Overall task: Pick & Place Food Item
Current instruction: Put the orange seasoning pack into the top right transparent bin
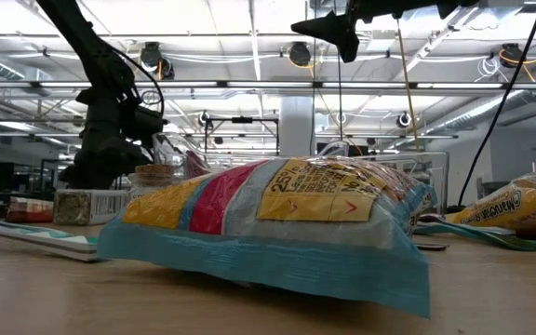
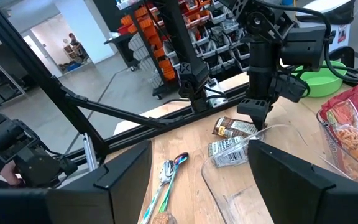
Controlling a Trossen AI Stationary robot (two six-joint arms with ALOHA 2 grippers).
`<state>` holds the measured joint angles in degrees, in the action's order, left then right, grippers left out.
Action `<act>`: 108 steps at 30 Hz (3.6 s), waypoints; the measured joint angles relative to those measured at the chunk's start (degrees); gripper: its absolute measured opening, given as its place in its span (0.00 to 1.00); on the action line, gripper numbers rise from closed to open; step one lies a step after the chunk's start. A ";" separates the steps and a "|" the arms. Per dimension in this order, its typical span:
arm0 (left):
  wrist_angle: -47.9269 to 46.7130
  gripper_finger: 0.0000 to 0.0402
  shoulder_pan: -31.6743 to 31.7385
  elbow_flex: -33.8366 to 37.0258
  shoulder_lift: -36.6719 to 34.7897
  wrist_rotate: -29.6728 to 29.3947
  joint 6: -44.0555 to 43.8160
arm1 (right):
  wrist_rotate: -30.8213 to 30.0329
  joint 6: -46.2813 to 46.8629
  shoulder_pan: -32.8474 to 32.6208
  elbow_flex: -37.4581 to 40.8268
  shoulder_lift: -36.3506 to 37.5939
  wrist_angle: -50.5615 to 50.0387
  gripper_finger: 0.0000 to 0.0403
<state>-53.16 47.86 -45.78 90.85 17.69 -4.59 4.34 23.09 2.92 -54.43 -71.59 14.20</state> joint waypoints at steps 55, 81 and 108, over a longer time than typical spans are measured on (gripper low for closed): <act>-2.28 0.00 0.00 -5.52 -30.12 -0.73 -6.61 | 0.00 0.10 5.07 -0.02 -0.02 14.95 0.64; 32.42 0.00 -17.33 -12.70 -32.57 -0.78 -21.48 | -2.60 -4.48 4.34 -17.41 -5.91 -4.97 0.64; 43.56 0.00 -32.15 -12.68 -25.94 -7.35 -21.46 | -3.06 -6.19 4.50 -24.09 -14.60 -11.40 0.64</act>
<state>-9.60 15.70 -58.46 64.90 10.34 -26.04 1.28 16.91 7.42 -78.52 -86.19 2.81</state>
